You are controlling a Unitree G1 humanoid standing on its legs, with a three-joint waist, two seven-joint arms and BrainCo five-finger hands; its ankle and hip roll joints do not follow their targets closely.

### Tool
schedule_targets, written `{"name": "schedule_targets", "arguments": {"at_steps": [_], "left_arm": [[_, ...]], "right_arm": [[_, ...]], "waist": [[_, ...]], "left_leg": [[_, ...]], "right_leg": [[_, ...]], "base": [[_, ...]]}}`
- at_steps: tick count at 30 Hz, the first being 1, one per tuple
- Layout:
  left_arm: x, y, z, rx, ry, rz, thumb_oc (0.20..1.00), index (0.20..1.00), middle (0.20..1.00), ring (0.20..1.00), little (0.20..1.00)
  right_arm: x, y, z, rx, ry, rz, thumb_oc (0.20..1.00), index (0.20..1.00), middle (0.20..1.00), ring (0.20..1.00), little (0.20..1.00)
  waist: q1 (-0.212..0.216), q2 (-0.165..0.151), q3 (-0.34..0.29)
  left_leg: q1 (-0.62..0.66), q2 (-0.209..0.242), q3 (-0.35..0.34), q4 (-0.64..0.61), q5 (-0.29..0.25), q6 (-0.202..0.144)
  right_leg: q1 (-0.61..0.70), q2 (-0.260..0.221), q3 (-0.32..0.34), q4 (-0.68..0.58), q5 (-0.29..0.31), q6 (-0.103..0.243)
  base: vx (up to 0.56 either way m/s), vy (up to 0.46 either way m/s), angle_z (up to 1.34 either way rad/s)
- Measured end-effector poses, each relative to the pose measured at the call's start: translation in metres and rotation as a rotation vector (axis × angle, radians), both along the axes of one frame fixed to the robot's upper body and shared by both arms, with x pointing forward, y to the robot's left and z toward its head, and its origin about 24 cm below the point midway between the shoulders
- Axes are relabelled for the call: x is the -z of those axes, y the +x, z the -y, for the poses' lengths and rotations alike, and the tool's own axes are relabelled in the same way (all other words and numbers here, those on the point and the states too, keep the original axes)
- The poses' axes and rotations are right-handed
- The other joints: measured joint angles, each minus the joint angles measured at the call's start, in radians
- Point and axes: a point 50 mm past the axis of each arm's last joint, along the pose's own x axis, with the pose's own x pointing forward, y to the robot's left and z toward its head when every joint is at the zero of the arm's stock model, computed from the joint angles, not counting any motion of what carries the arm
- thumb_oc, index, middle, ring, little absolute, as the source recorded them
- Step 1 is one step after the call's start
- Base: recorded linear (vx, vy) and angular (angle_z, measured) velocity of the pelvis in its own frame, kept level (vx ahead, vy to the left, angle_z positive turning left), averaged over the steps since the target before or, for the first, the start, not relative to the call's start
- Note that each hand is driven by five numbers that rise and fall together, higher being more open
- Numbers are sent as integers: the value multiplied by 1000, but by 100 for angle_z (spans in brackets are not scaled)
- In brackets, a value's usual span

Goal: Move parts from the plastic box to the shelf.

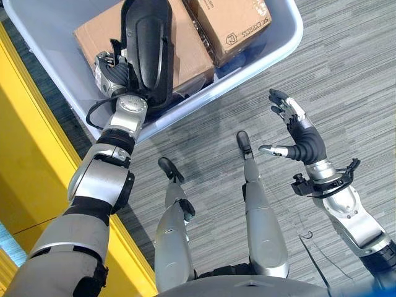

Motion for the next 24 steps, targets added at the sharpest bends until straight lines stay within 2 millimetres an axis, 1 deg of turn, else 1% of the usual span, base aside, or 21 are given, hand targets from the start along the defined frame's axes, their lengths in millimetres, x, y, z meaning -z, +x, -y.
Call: {"name": "schedule_targets", "arguments": {"at_steps": [14,17,24], "left_arm": [[-2,1,0,2,1,-7,200,200,200,200,200],[-3,2,-1,20,3,-7,200,200,200,200,200],[-5,3,5,62,-8,14,200,200,200,200,200]], "right_arm": [[1,-1,0,-11,-3,-8,1000,1000,1000,1000,1000],[7,-3,1,-11,10,-40,1000,1000,1000,1000,1000],[6,-3,2,-10,11,-38,1000,1000,1000,1000,1000]], "waist": [[-3,0,-1],[-4,0,-1],[-3,-1,-1]], "left_leg": [[-1,0,-3,0,2,1],[-5,0,-11,0,5,1],[-9,-1,-23,0,11,5]], "right_leg": [[0,0,-1,3,0,0],[1,0,-5,5,0,0],[1,0,-14,12,0,0]], "base": [[0,0,0],[-2,8,5],[0,8,4]]}}
